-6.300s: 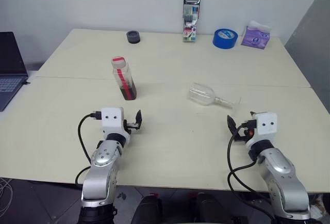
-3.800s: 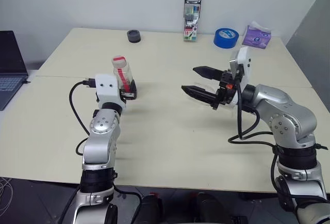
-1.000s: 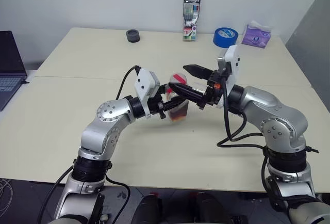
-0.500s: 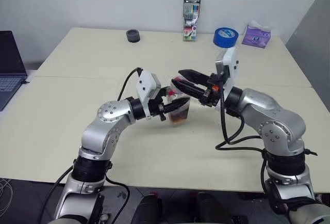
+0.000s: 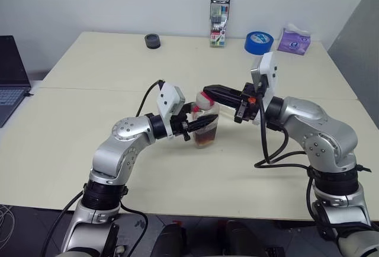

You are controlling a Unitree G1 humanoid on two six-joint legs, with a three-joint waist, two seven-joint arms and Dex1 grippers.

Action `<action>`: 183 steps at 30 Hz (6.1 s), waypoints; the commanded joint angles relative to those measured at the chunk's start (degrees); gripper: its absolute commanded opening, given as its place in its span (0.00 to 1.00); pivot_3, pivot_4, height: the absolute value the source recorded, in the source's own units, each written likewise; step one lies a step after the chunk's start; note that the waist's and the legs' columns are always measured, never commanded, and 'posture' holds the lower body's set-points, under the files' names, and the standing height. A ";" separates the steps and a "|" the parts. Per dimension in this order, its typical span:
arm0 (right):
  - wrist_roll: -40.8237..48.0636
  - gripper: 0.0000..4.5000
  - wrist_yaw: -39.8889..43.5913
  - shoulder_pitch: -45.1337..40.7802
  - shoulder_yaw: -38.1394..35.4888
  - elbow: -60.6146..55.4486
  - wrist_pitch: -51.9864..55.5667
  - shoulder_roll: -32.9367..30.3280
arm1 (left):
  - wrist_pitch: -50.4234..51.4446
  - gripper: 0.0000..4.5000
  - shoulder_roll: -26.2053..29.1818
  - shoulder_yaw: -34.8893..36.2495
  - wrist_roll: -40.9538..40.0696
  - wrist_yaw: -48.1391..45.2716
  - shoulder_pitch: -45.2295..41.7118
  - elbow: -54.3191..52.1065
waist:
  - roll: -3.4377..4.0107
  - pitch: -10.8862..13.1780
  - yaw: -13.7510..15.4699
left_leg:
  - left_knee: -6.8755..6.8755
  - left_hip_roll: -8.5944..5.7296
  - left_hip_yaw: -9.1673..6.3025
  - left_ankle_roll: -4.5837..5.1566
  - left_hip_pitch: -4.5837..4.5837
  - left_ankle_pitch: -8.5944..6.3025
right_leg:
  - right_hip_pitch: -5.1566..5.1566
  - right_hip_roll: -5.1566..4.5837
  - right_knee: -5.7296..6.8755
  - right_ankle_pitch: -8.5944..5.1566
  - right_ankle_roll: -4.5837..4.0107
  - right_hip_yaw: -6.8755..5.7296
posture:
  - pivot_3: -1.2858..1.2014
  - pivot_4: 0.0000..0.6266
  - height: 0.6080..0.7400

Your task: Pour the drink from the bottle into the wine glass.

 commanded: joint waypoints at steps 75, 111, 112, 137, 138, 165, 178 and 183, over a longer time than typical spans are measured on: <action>-5.03 0.39 37.23 -9.15 7.65 15.27 -13.38 -14.90 | 0.80 0.42 12.39 4.77 -15.59 -15.40 4.81 -14.45 | 0.12 0.13 -0.16 | 0.04 0.00 -0.04 0.05 0.06 -0.03 | 0.08 0.00 -0.02 0.00 0.00 -0.04 | 0.52 0.24 1.00; 4.55 0.81 -7.22 2.66 -1.83 -14.29 4.84 -0.60 | -7.80 0.42 4.56 2.07 -4.61 -10.84 -3.29 0.71 | 0.11 0.20 0.09 | 0.03 0.00 -0.02 0.02 -0.03 -0.01 | 0.00 0.00 -0.03 0.00 0.00 -0.02 | 0.52 0.24 1.00; 4.51 0.81 -7.19 2.63 -1.69 -14.24 4.70 -0.66 | -7.71 0.42 4.57 2.07 -4.64 -10.78 -3.21 0.57 | 0.11 0.20 0.09 | 0.03 0.00 -0.03 0.02 -0.04 -0.01 | 0.00 0.00 -0.02 0.00 0.00 -0.02 | 0.52 0.24 1.00; 2.03 0.41 19.73 -3.87 1.34 0.06 -3.63 -12.33 | -1.98 0.42 7.17 1.46 -11.12 -14.21 0.46 -8.24 | 0.13 0.23 -0.08 | 0.04 -0.01 -0.02 0.04 -0.03 -0.02 | 0.01 0.00 -0.04 0.00 0.00 -0.02 | 0.52 0.24 1.00; 0.97 0.41 23.63 -5.54 2.26 3.31 -5.19 -13.67 | -1.31 0.42 7.80 1.39 -12.03 -14.96 0.97 -9.41 | 0.14 0.23 -0.28 | 0.02 -0.01 -0.02 0.05 -0.02 -0.02 | 0.01 0.00 -0.04 0.00 0.00 -0.02 | 0.52 0.24 1.00; 12.46 0.90 2.43 3.97 -9.50 -12.51 10.31 -11.31 | -4.86 0.42 6.71 1.27 -8.96 -14.42 -1.77 -3.45 | 0.13 0.29 0.16 | 0.10 0.01 -0.02 0.04 -0.04 -0.02 | 0.02 -0.02 0.02 0.00 0.01 -0.02 | 0.52 0.24 1.00; 15.17 0.90 -4.75 2.57 -7.57 -14.50 10.45 -8.07 | -5.73 0.42 5.70 0.53 -7.90 -14.98 -3.24 -1.27 | 0.14 0.29 0.13 | 0.09 -0.01 -0.01 0.05 -0.04 -0.02 | 0.02 -0.02 -0.01 0.00 0.01 -0.02 | 0.52 0.24 1.00; 16.53 0.90 -3.65 2.04 -7.15 -14.27 10.80 -9.05 | -5.83 0.42 5.86 0.70 -7.69 -15.36 -4.03 -0.33 | 0.13 0.29 0.12 | 0.09 -0.01 -0.01 0.05 -0.05 -0.02 | 0.02 -0.01 -0.01 0.00 0.01 -0.02 | 0.52 0.24 1.00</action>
